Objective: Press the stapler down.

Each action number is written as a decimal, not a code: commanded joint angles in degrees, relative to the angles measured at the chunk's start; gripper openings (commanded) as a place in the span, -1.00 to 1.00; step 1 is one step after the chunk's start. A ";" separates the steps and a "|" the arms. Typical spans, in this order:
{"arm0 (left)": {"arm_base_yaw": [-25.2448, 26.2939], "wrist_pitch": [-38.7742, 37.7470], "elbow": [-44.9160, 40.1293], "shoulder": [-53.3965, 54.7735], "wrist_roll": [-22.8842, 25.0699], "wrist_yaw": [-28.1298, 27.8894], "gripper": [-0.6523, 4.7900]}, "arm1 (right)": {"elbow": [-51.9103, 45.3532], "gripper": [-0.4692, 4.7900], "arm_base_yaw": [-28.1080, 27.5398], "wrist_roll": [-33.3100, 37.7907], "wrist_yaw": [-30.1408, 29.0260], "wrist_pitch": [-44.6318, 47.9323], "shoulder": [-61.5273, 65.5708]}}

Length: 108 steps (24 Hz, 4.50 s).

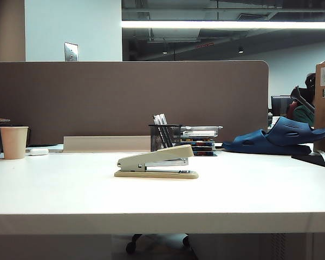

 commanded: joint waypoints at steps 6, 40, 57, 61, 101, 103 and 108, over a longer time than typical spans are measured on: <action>0.00 0.70 0.11 0.00 0.07 -0.02 -0.78 | -0.31 -0.86 -0.02 -0.04 0.22 0.76 0.02; 0.00 -13.55 0.15 0.00 -2.54 28.55 -0.78 | 15.15 -0.86 -0.02 4.28 -0.39 -15.10 0.63; 0.00 -13.44 0.15 0.00 -2.51 28.48 -0.78 | 54.27 -0.86 0.33 4.24 -20.94 -37.57 32.94; 0.00 -13.46 0.15 0.00 -2.51 28.46 -0.78 | 62.80 -0.86 0.39 4.26 -26.56 -39.52 43.52; 0.02 -13.49 0.13 0.00 -2.49 28.26 -0.78 | 71.38 -0.86 22.21 4.52 -27.80 -14.49 103.95; 0.02 -13.49 0.13 0.00 -2.49 28.24 -0.78 | 71.36 -0.86 22.23 4.52 -27.71 -14.34 104.43; 0.02 -13.46 0.13 0.00 -2.49 28.20 -0.78 | 71.38 -0.86 22.23 4.52 -26.10 -14.21 105.81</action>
